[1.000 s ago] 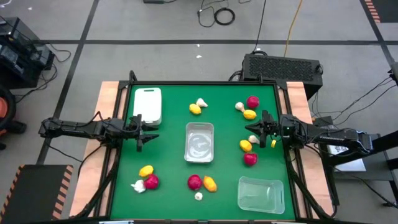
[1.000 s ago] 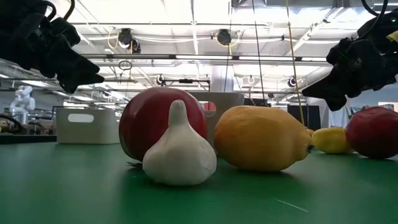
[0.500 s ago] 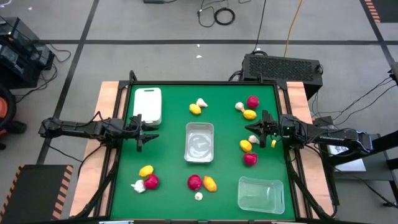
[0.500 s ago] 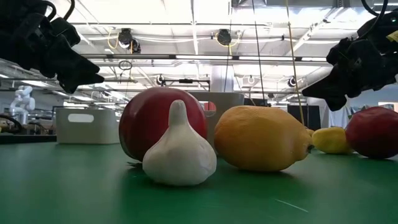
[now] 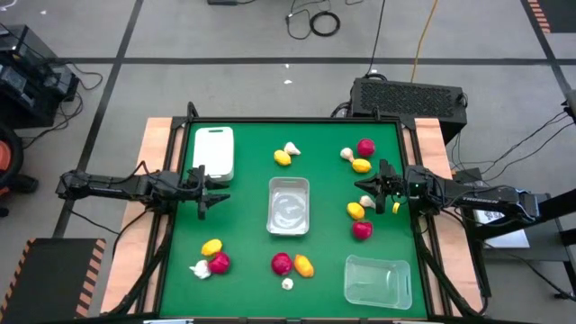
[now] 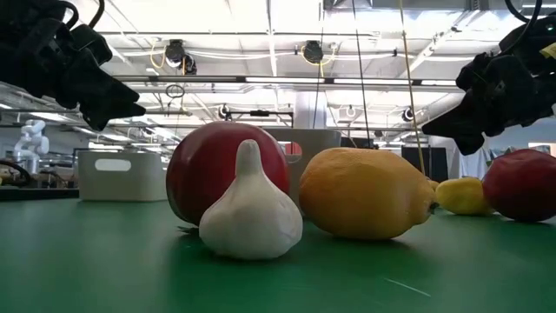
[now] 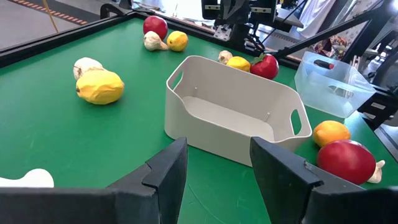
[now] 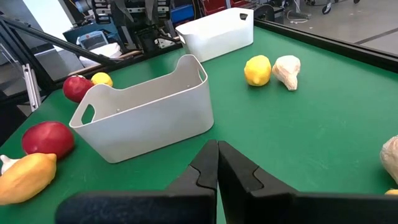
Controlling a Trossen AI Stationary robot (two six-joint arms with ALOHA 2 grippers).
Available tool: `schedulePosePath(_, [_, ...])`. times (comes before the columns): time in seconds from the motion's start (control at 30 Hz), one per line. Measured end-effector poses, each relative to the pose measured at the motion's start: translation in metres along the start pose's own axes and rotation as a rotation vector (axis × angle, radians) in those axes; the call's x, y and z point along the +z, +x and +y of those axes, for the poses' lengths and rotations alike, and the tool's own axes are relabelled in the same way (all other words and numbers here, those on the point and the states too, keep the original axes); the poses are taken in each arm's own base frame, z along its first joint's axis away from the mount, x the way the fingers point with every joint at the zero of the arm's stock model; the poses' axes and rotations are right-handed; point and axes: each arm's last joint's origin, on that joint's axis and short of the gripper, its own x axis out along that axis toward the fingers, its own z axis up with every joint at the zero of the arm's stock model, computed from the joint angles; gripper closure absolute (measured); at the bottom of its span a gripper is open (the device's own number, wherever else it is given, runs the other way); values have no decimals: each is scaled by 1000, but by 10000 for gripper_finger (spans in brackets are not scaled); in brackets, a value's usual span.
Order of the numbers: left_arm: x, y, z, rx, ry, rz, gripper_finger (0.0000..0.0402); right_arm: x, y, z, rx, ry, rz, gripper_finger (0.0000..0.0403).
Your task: Sort produce into baskets
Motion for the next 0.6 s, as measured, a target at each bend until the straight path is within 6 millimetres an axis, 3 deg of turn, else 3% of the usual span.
schedulePosePath(0.17, [1,0,0,-2,-11,-7,220,0,0,0,1,8,-3,403])
schedulePosePath(0.43, [11,-1,-3,-42,-315,-113,220,9,0,3,38,160,-90,403])
schedulePosePath(0.6, [18,-2,-3,1,-309,-212,220,18,-2,5,86,291,-176,403])
